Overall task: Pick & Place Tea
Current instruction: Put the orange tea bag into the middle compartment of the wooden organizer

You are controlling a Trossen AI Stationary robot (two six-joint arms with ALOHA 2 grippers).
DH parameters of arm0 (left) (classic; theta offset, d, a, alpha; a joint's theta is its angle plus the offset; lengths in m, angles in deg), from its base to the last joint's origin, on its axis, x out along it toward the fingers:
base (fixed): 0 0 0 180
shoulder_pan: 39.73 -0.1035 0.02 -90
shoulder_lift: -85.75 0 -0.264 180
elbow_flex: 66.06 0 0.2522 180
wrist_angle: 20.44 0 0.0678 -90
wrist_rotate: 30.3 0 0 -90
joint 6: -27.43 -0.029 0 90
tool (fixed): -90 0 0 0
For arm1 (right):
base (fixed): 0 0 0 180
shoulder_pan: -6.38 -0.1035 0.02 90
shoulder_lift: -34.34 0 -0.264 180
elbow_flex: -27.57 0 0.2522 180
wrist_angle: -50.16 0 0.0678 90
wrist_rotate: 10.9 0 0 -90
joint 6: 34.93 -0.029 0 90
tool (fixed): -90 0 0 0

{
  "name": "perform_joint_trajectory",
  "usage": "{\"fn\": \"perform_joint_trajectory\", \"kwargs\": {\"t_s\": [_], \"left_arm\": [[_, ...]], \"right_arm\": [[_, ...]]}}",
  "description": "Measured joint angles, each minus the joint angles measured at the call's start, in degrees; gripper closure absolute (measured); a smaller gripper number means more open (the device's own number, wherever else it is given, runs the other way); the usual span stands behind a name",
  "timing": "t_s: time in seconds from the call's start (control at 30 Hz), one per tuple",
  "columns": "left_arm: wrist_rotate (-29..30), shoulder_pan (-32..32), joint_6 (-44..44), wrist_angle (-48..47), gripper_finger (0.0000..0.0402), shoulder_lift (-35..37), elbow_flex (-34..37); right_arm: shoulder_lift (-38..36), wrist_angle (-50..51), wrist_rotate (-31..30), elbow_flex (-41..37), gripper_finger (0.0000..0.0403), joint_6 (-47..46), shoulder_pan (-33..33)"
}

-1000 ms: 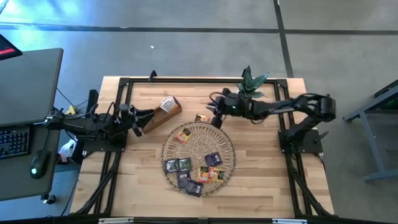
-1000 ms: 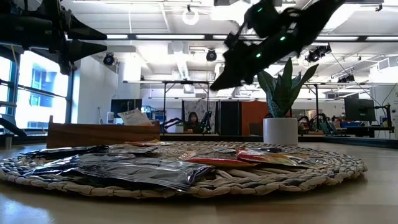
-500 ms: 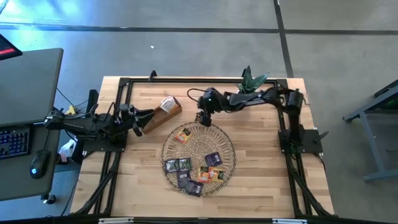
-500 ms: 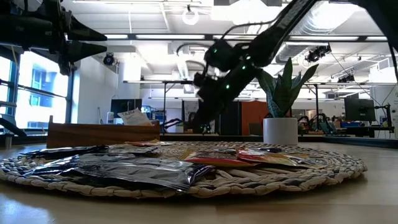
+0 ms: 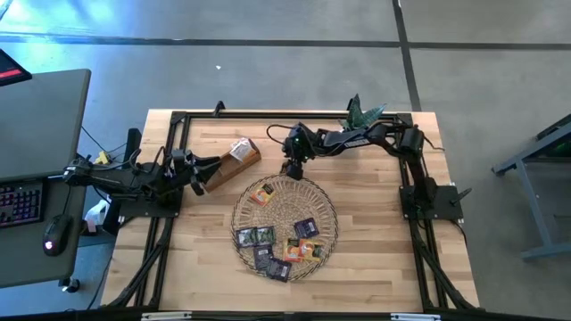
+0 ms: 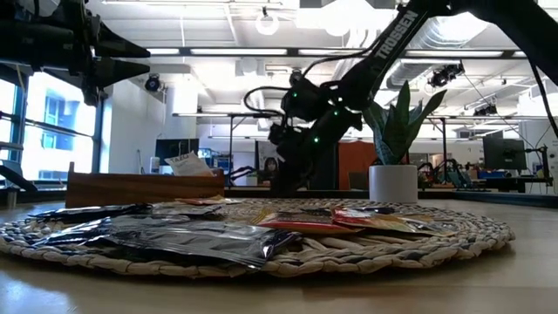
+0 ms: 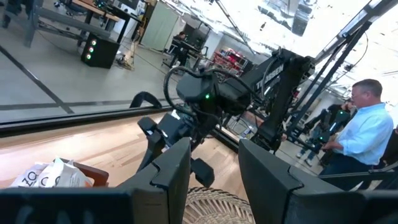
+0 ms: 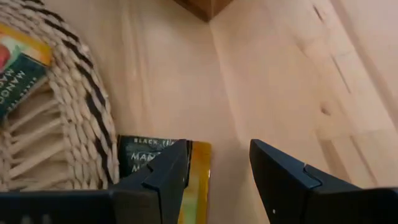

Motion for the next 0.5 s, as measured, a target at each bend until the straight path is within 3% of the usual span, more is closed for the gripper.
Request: {"fn": "perform_joint_trajectory", "kwargs": {"t_s": [0.23, 0.5], "left_arm": [[0.00, 0.00, 0.00, 0.02, 0.0266, -0.01, 0.00], [0.00, 0.00, 0.00, 0.07, 0.0266, -0.01, 0.00]], "right_arm": [[-0.13, 1.26, -2.23, 0.11, 0.0245, 0.03, -0.93], [-0.07, 3.27, -5.95, 0.11, 0.0301, 0.14, -2.63]]}}
